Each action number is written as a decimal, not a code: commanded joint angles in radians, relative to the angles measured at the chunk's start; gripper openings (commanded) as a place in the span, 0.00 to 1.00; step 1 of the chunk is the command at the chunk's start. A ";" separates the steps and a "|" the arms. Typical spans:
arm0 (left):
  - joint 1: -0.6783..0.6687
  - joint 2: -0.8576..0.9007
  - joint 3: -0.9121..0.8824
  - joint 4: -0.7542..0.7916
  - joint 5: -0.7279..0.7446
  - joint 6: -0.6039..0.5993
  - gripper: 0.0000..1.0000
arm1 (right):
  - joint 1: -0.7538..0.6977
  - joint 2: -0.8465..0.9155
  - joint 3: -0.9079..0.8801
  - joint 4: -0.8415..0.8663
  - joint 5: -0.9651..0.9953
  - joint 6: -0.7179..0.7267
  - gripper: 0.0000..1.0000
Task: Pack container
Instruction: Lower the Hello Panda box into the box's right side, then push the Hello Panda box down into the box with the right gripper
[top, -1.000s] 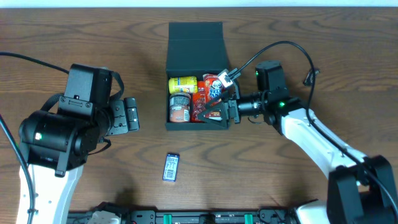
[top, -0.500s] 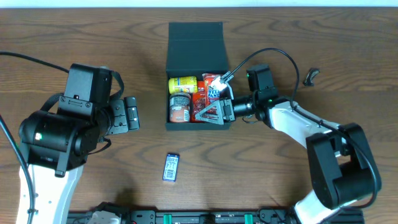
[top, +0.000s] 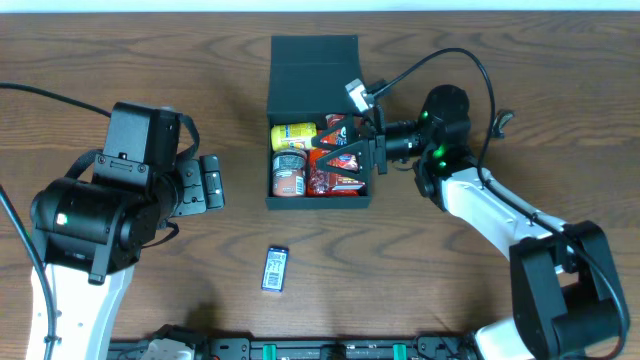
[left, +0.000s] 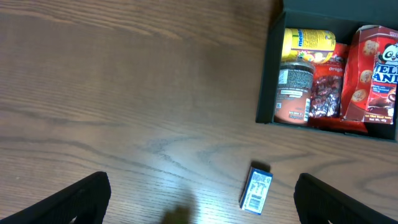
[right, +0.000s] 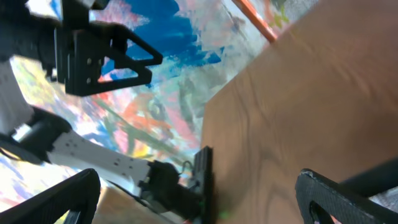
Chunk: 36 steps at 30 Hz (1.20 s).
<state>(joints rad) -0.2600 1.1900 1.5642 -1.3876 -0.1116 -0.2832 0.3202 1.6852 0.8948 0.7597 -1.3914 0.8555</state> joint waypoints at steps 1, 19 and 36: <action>-0.003 -0.005 -0.001 -0.003 0.003 0.014 0.95 | -0.009 0.037 0.002 -0.058 0.008 0.035 0.99; -0.003 -0.005 -0.001 -0.003 0.008 0.014 0.95 | -0.078 0.229 0.002 -0.125 0.080 -0.053 0.99; -0.003 -0.004 -0.001 0.007 0.008 0.014 0.95 | -0.078 0.264 0.002 -0.386 0.243 -0.184 0.99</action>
<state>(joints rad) -0.2600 1.1900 1.5642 -1.3842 -0.1078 -0.2832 0.2474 1.9060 0.9340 0.4110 -1.2579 0.7143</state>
